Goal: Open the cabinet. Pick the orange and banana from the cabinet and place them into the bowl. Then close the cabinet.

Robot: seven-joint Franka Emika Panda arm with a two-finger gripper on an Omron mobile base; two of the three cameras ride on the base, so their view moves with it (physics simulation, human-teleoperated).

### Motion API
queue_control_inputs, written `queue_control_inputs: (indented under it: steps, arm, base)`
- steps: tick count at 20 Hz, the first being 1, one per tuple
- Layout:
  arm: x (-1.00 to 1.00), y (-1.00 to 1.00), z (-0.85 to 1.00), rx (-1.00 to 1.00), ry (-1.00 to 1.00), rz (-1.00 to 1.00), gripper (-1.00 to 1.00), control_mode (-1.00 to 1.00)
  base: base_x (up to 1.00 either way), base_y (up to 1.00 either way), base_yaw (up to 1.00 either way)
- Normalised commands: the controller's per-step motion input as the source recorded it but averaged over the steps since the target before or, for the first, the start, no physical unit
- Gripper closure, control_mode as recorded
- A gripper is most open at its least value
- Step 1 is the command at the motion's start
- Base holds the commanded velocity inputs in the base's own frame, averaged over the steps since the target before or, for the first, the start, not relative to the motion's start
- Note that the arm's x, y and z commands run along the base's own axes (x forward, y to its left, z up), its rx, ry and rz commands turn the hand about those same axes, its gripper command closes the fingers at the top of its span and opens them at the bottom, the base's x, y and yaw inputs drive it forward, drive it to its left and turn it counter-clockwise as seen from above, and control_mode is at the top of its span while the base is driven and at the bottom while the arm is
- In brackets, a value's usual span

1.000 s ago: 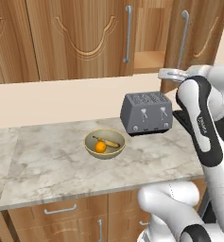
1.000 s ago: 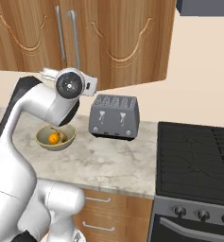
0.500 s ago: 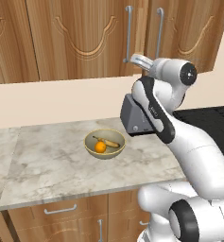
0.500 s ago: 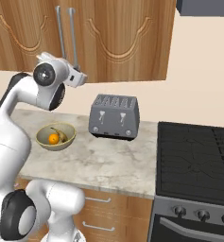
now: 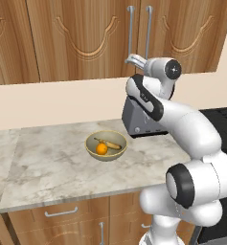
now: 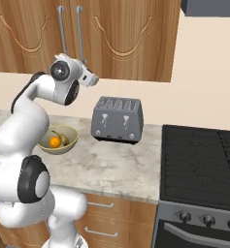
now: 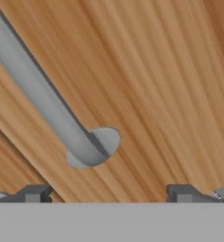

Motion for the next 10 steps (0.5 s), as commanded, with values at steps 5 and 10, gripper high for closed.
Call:
queue_control_inputs:
  steps: [5,10]
  arm:
    - [1.00,-0.10,-0.77,0.00,0.00,0.00,-1.00,-1.00]
    - [1.00,0.00,-0.73,-0.06,0.00,-0.02,-1.00,-1.00]
  base:
    - [0.00,0.00,0.00]
    - [0.00,0.00,0.00]
